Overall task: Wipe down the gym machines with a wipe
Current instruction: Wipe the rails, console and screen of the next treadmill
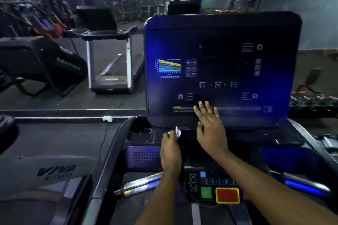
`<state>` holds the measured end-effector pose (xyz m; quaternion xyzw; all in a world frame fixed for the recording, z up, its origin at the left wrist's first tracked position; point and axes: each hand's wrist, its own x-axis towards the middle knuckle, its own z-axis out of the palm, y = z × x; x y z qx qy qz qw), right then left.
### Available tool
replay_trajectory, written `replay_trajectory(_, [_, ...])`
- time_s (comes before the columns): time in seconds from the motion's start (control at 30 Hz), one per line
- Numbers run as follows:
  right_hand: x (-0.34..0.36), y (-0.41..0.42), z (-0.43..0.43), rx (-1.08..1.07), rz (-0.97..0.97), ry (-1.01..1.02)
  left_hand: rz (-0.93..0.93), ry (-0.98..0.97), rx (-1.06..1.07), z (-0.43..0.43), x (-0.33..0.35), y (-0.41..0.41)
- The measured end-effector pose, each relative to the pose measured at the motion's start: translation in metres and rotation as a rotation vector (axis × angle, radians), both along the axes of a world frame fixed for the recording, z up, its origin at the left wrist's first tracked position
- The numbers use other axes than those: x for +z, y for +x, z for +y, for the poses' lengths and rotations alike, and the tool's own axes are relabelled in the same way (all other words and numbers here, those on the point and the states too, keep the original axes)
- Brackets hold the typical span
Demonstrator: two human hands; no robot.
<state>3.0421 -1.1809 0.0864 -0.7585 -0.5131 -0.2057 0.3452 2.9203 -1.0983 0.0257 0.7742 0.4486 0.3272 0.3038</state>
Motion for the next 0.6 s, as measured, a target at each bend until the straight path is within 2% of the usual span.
replay_trajectory(0.1, [-0.007,0.002,-0.03,-0.128,0.071,0.007,0.007,0.02,-0.109,0.007,-0.005,0.012])
replay_trajectory(0.17, [-0.014,0.011,-0.048,-0.207,0.113,0.019,-0.017,-0.042,-0.166,0.009,-0.006,0.018])
replay_trajectory(0.27, [-0.019,0.018,-0.07,-0.285,0.282,0.043,0.031,-0.068,-0.341,0.007,-0.005,0.023])
replay_trajectory(0.4, [-0.013,0.018,-0.078,-0.265,0.388,-0.051,0.055,0.047,-0.583,-0.013,0.01,0.035])
replay_trajectory(0.5, [-0.016,0.021,-0.069,-0.194,0.625,-0.286,0.066,0.069,-0.658,-0.029,0.015,0.044])
replay_trajectory(0.6, [-0.028,0.028,-0.061,-0.212,0.95,-0.218,0.09,0.077,-0.677,-0.029,0.012,0.047])
